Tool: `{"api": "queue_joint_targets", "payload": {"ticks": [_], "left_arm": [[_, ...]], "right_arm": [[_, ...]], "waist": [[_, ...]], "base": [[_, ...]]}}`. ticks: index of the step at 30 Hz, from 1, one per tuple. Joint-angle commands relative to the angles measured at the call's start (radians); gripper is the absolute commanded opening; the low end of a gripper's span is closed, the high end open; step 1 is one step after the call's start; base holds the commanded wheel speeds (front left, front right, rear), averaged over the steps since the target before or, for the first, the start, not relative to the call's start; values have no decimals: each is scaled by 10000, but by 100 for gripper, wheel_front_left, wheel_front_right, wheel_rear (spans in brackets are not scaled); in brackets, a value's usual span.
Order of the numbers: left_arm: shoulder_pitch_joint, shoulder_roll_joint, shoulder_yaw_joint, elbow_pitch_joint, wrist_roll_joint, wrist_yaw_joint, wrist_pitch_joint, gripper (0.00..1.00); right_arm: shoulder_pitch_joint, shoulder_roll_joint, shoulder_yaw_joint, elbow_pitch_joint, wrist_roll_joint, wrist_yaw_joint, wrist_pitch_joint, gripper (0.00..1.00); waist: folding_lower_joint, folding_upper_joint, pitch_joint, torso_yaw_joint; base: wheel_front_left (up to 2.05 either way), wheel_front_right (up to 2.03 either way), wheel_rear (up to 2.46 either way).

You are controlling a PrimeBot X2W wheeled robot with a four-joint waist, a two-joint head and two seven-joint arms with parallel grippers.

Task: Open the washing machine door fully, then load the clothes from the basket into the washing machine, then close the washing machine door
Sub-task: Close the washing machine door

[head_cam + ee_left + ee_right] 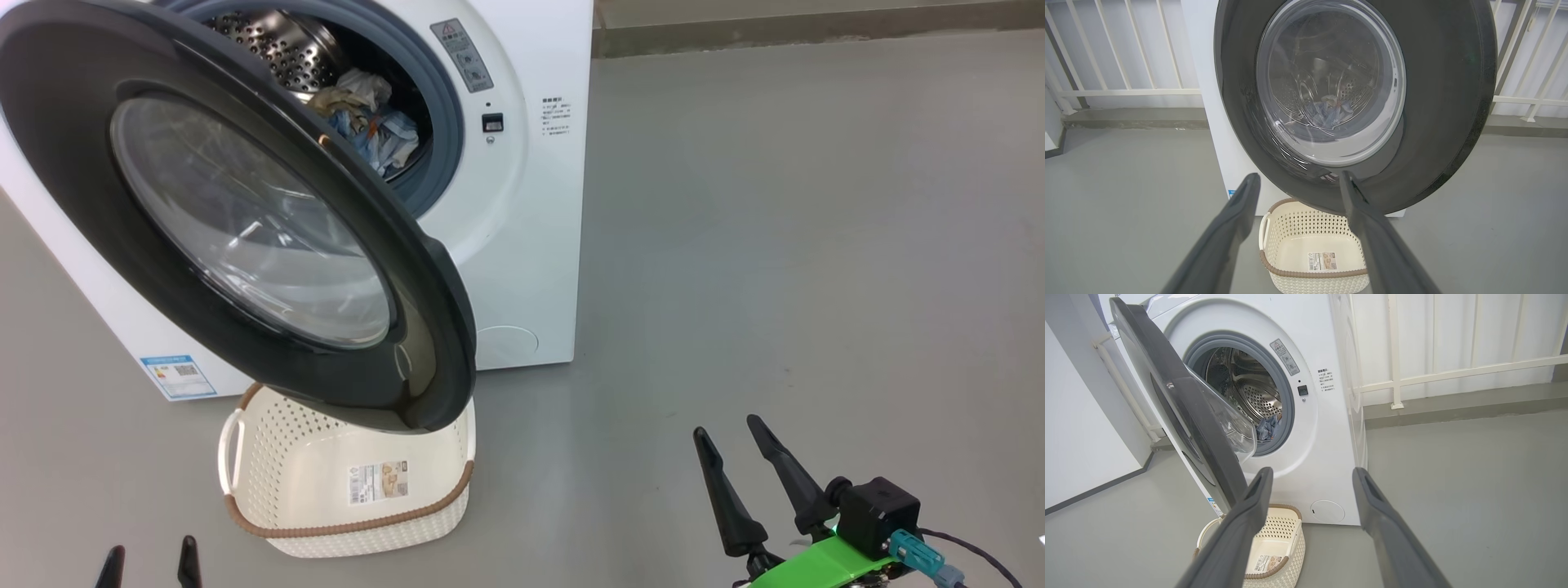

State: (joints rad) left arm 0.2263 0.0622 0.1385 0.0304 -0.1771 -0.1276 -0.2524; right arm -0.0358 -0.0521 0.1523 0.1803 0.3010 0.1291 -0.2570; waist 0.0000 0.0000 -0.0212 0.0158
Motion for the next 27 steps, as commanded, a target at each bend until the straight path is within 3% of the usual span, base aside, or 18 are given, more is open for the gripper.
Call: {"api": "queue_joint_targets", "payload": {"ticks": [1,25,26,27], "left_arm": [[-268,38,407,-267,89,-24,-93,100],[-322,-31,340,-465,58,-30,-93,100],[-321,-32,331,-474,48,-30,-93,100],[-316,-33,323,-476,26,-30,-93,100]], "right_arm": [[-142,19,246,-202,-154,16,-48,100],[-142,19,-59,-43,-791,16,-48,100],[-141,19,-68,-54,-783,16,-48,98],[-134,19,-84,-65,-771,16,-48,66]], "waist": [[0,0,8,-8],[0,0,22,-17],[0,0,25,-13],[0,0,27,-9]], "base": [[0,0,0],[0,0,0],[0,0,0],[0,0,0]]}}
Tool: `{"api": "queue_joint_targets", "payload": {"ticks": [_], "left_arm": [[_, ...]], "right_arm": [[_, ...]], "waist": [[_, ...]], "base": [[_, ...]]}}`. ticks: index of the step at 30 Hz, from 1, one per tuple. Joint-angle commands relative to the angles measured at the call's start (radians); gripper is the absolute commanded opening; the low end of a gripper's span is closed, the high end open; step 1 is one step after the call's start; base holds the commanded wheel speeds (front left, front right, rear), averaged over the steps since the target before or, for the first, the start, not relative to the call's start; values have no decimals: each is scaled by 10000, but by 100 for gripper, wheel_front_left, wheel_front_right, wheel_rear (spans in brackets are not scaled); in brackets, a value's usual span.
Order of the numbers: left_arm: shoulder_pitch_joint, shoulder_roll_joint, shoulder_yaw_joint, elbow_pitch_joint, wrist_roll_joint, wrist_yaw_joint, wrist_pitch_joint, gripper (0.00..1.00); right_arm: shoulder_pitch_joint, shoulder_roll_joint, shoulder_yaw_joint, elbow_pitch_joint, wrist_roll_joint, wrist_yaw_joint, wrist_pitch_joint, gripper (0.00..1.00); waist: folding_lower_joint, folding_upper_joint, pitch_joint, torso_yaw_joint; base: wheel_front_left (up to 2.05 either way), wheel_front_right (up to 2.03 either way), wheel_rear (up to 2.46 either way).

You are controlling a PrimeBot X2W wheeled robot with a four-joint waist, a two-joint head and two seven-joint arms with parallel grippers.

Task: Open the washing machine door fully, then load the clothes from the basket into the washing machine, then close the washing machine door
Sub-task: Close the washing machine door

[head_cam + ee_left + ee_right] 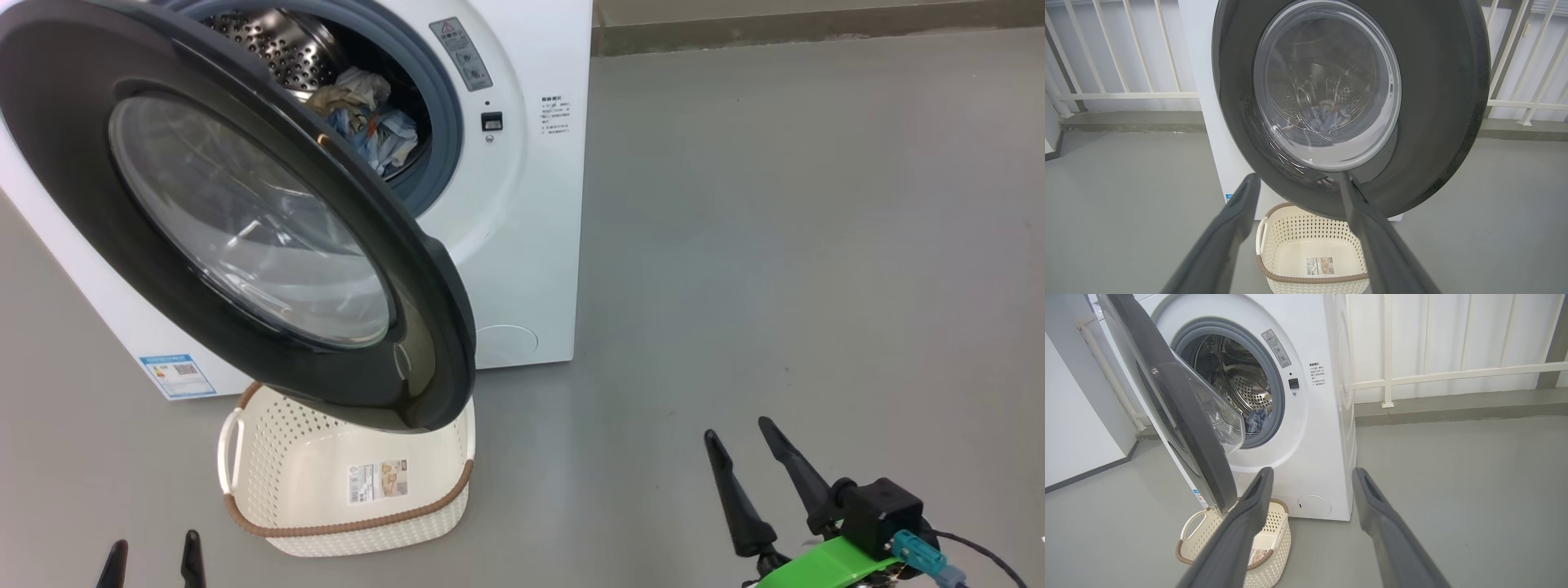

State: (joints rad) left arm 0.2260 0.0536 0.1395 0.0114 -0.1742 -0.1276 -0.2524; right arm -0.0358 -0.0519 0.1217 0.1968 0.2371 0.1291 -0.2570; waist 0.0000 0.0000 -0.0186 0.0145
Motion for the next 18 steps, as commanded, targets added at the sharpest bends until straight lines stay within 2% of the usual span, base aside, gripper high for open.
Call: {"api": "queue_joint_targets", "payload": {"ticks": [1,2,6,10,14,18], "left_arm": [[-308,52,313,-284,-29,-30,-93,100],[-305,52,310,-283,-49,-30,-93,100],[-295,60,304,-271,-106,-30,-93,100],[-331,94,288,-217,-179,-30,-93,100],[-397,118,284,-173,-269,-30,-93,100],[-503,131,163,-117,-342,-30,-93,100]], "right_arm": [[-131,17,161,-275,-102,16,-48,9],[-119,17,100,-322,-61,16,-48,0],[-149,17,-277,-972,133,16,-48,0],[-294,17,-447,-2615,284,16,-48,0],[-433,17,-225,-4285,164,16,-48,0],[-613,17,261,-5402,-102,16,-48,0]], "waist": [[0,0,4,6],[0,0,5,15],[0,0,37,52],[0,0,99,102],[0,0,161,177],[0,0,204,378]], "base": [[0,0,0],[0,0,0],[0,0,0],[0,0,0],[0,0,0],[0,0,0]]}}
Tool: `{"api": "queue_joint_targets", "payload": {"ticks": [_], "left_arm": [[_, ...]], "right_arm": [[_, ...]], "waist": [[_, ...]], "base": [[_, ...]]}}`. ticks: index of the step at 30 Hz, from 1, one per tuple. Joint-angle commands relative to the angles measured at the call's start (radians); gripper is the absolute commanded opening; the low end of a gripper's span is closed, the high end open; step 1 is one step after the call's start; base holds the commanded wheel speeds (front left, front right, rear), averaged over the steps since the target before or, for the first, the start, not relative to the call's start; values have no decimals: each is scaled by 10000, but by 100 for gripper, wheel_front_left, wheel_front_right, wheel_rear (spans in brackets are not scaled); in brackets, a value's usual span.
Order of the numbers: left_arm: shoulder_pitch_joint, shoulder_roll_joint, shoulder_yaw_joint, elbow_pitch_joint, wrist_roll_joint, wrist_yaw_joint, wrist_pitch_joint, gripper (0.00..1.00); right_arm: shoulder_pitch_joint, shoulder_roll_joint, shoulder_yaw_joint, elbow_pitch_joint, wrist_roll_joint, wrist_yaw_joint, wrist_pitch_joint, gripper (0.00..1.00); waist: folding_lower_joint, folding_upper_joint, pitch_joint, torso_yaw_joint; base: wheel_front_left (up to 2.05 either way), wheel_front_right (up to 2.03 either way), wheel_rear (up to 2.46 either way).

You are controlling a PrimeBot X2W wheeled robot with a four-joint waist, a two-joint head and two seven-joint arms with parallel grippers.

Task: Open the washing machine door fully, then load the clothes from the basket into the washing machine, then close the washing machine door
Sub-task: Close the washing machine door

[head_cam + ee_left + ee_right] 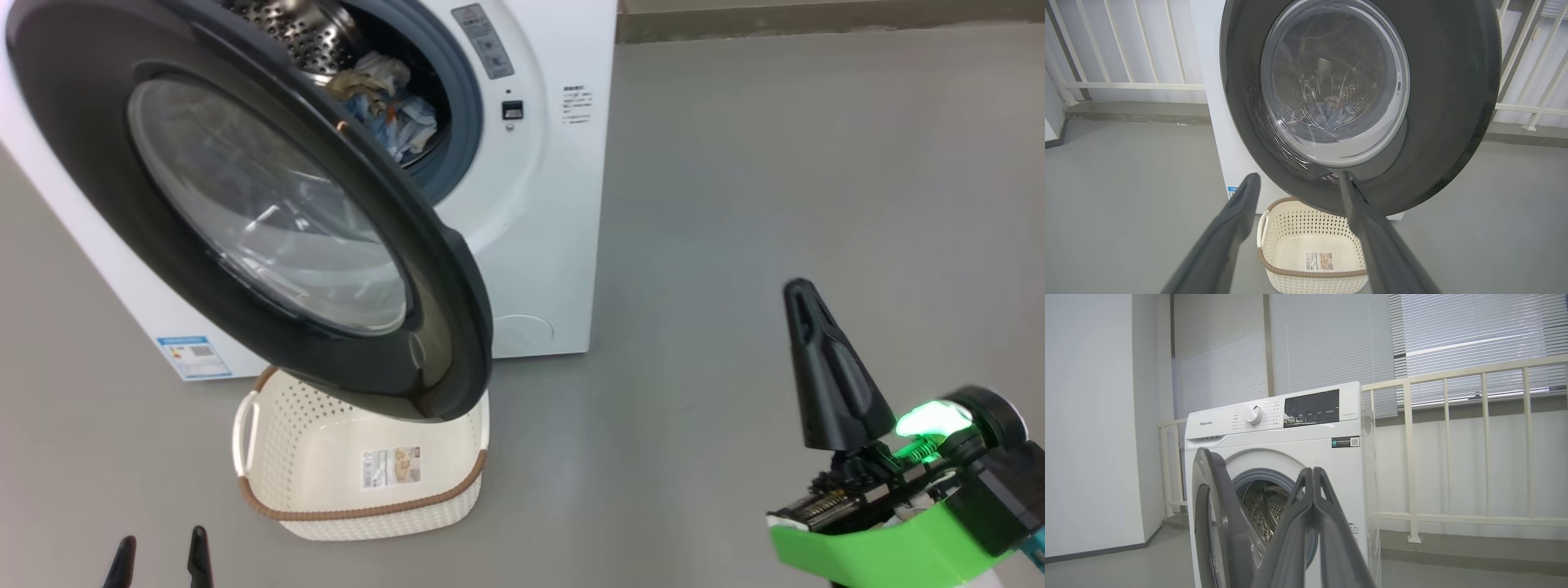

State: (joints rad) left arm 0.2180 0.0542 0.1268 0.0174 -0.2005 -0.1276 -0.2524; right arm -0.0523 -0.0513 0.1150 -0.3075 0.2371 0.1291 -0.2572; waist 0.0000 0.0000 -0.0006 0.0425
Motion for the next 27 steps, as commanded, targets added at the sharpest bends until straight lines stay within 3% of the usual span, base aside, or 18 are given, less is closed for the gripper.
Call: {"api": "queue_joint_targets", "payload": {"ticks": [1,7,13,17,27], "left_arm": [[-447,128,253,-161,-95,-30,-93,100],[-494,114,123,-112,-181,-30,-93,100],[-534,76,-36,-30,-273,-30,-93,100],[-614,38,-255,17,-366,-30,-93,100],[-1030,-6,-807,11,-639,-30,-93,100]], "right_arm": [[-502,11,476,-564,-153,16,-46,0],[-809,11,1524,-923,-684,16,-46,0],[-1238,-199,2866,-228,-1043,16,-46,0],[-1611,-531,3676,743,-917,16,-46,0],[-2434,-768,4577,3268,-520,16,-46,0]], "waist": [[0,0,31,166],[0,0,50,540],[0,0,133,1137],[0,0,286,1732],[0,0,885,2935]], "base": [[0,0,0],[0,0,0],[0,0,0],[0,0,0],[0,0,0]]}}
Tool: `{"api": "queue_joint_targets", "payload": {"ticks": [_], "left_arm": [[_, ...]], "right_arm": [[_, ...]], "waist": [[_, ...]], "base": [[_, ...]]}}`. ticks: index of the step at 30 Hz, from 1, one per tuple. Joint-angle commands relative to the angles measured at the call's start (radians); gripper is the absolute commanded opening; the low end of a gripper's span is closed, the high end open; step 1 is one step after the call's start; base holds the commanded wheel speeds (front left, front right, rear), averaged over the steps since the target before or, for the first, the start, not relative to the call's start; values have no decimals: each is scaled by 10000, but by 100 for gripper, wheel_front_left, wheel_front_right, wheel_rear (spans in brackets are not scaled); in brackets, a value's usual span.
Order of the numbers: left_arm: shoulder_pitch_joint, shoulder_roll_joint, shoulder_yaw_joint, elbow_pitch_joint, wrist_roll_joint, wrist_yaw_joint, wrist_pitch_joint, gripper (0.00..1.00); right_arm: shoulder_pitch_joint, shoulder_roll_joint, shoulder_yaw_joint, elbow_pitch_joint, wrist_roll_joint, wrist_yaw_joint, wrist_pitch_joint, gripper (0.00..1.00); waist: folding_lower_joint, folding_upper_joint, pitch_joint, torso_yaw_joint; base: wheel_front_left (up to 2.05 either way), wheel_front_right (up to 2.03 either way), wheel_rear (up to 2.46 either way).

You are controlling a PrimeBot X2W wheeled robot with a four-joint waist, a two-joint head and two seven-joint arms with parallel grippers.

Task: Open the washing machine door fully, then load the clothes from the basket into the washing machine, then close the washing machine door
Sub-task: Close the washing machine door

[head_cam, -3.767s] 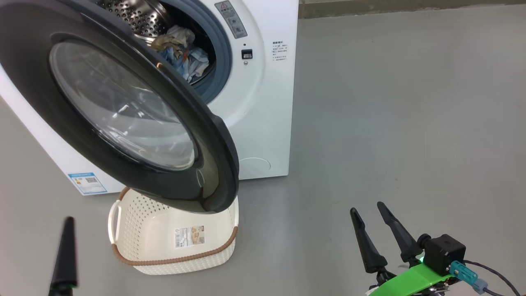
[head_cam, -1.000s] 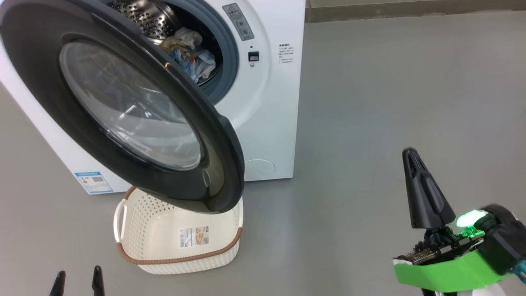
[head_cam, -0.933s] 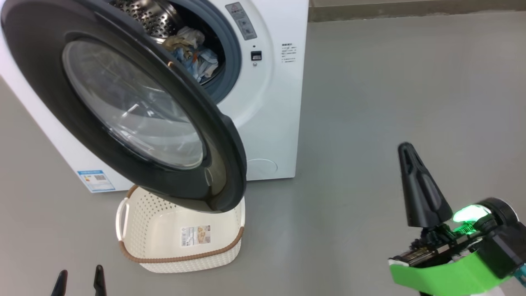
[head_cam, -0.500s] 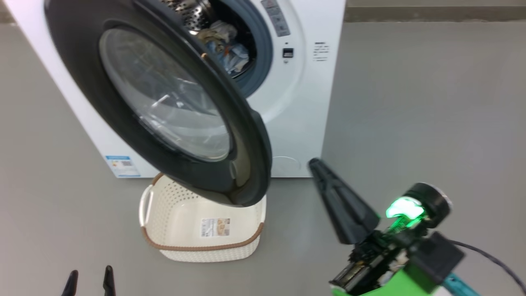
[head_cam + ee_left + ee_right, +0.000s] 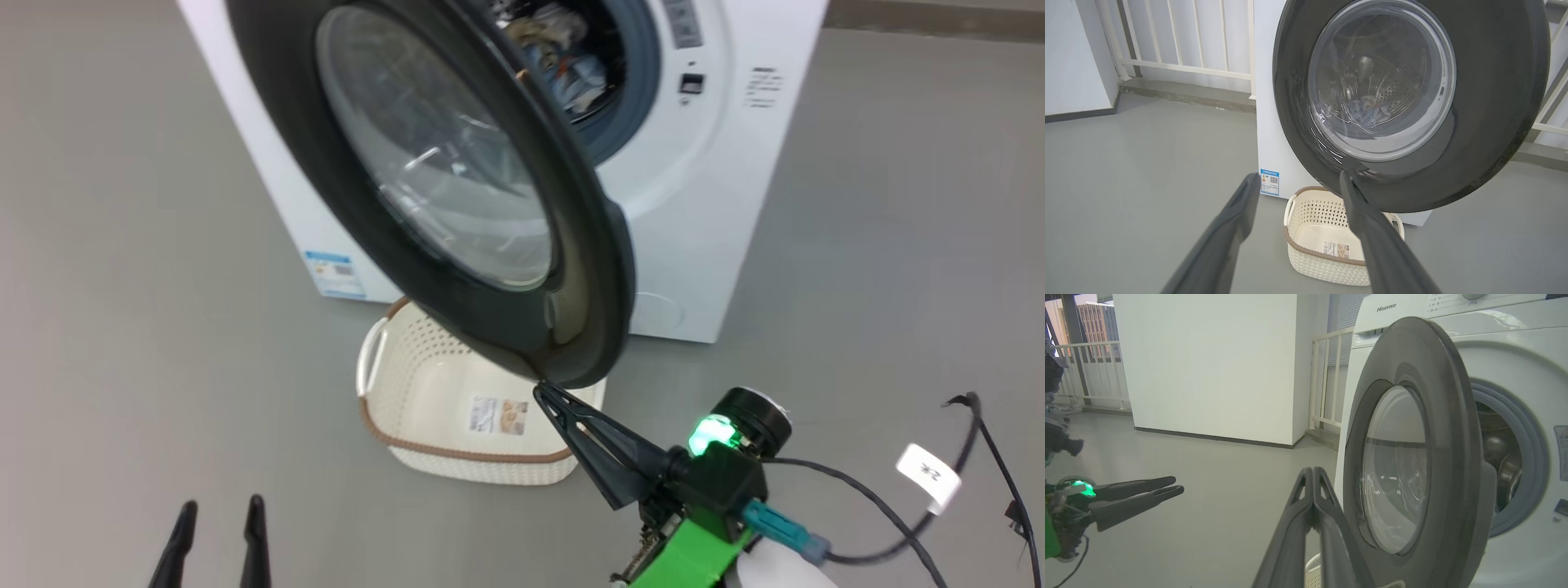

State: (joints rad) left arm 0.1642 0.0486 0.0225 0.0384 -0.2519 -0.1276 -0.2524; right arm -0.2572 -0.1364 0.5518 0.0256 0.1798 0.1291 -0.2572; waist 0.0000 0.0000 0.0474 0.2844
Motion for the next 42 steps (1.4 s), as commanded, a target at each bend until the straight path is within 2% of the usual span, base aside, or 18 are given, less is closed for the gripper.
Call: {"api": "queue_joint_targets", "payload": {"ticks": [1,9,17,22,31,42], "left_arm": [[-561,47,158,-199,-154,-30,-93,100],[-1163,53,-294,-177,-443,-31,-93,100],[-1635,179,-641,-65,-750,-31,-93,100],[-1851,263,-848,37,-933,-31,-93,100],[-2344,449,-1160,74,-1282,-31,-93,100],[-3205,616,-1688,11,-1826,-31,-93,100]], "right_arm": [[-482,92,229,192,68,16,-46,0],[-1271,388,-314,1693,-177,16,-46,0],[-1952,728,-1853,2603,-701,16,-46,0],[-2278,840,-2978,2750,-1008,16,-46,0],[-3159,859,-3835,2564,-919,16,-46,0],[-5447,861,-4671,2889,-297,16,-46,0]], "waist": [[0,0,492,624],[0,0,1213,1298],[0,0,1872,1598],[0,0,2211,1586],[0,0,2978,1446],[0,0,4373,1067]], "base": [[0,0,0],[0,0,0],[0,0,0],[0,0,0],[0,0,0],[0,0,0]]}}
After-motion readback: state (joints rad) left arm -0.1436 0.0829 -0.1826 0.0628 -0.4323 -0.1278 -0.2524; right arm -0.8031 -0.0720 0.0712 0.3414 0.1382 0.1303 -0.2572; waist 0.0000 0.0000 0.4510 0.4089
